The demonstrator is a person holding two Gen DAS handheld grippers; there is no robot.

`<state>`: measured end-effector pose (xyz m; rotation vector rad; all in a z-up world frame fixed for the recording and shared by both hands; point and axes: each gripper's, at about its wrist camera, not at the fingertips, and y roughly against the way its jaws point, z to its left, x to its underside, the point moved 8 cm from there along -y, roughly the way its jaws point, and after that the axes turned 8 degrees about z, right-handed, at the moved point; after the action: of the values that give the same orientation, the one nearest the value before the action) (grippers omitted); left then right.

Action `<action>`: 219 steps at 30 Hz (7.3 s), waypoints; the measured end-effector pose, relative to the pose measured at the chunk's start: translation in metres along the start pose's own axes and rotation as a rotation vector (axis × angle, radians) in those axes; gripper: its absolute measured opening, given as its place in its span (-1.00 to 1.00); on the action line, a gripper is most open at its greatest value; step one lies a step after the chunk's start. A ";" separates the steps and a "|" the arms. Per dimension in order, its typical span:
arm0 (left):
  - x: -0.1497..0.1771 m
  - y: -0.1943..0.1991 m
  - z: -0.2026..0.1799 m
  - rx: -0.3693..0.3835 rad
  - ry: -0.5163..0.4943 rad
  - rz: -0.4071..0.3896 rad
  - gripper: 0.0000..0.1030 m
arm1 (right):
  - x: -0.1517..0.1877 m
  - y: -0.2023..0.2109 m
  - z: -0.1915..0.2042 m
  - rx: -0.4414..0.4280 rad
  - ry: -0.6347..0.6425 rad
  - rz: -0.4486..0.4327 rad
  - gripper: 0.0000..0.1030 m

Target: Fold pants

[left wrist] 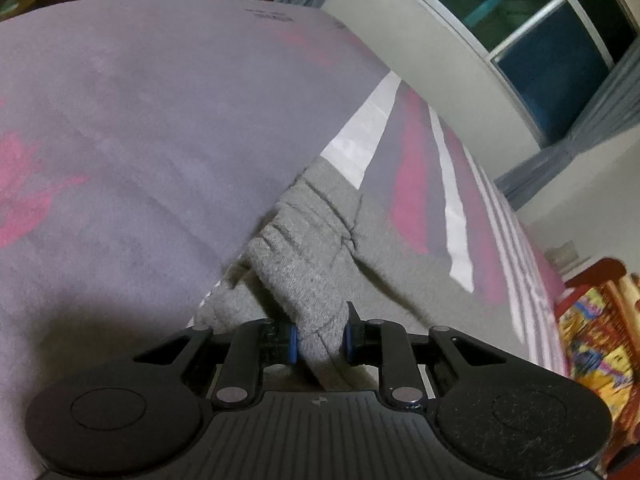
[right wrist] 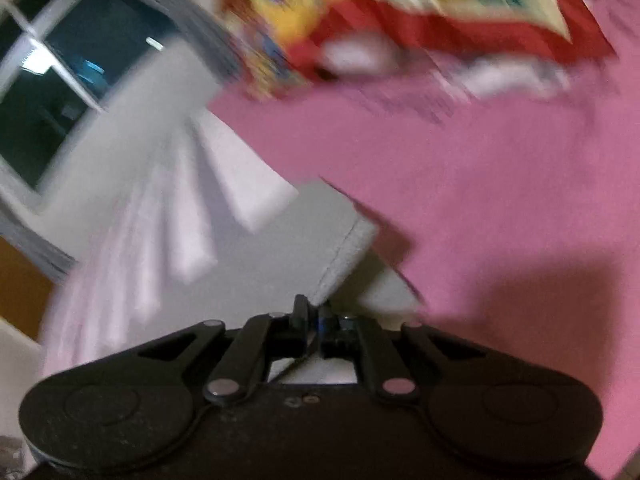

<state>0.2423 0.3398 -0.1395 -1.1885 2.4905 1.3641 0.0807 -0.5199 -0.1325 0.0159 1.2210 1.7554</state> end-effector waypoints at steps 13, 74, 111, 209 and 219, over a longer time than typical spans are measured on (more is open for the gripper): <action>0.006 0.017 -0.015 -0.061 -0.086 -0.075 0.09 | 0.001 0.017 0.002 0.033 -0.005 -0.028 -0.72; 0.015 0.078 -0.009 -0.199 -0.268 -0.303 -0.33 | 0.198 -0.175 0.487 -0.353 1.146 0.207 -0.71; 0.047 -0.032 -0.114 -0.325 -0.583 -0.071 0.13 | 0.133 -0.124 0.338 -0.168 0.838 0.178 -0.27; 0.040 0.050 -0.024 -0.162 -0.064 -0.197 -0.78 | 0.014 0.035 0.000 -0.059 -0.039 -0.048 -0.02; 0.034 0.035 -0.019 -0.134 -0.048 -0.136 -0.56 | 0.014 0.028 0.000 -0.041 -0.042 -0.042 0.03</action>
<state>0.2012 0.3159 -0.1177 -1.3068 2.2709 1.5234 0.0543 -0.5107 -0.1189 0.0027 1.1465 1.7348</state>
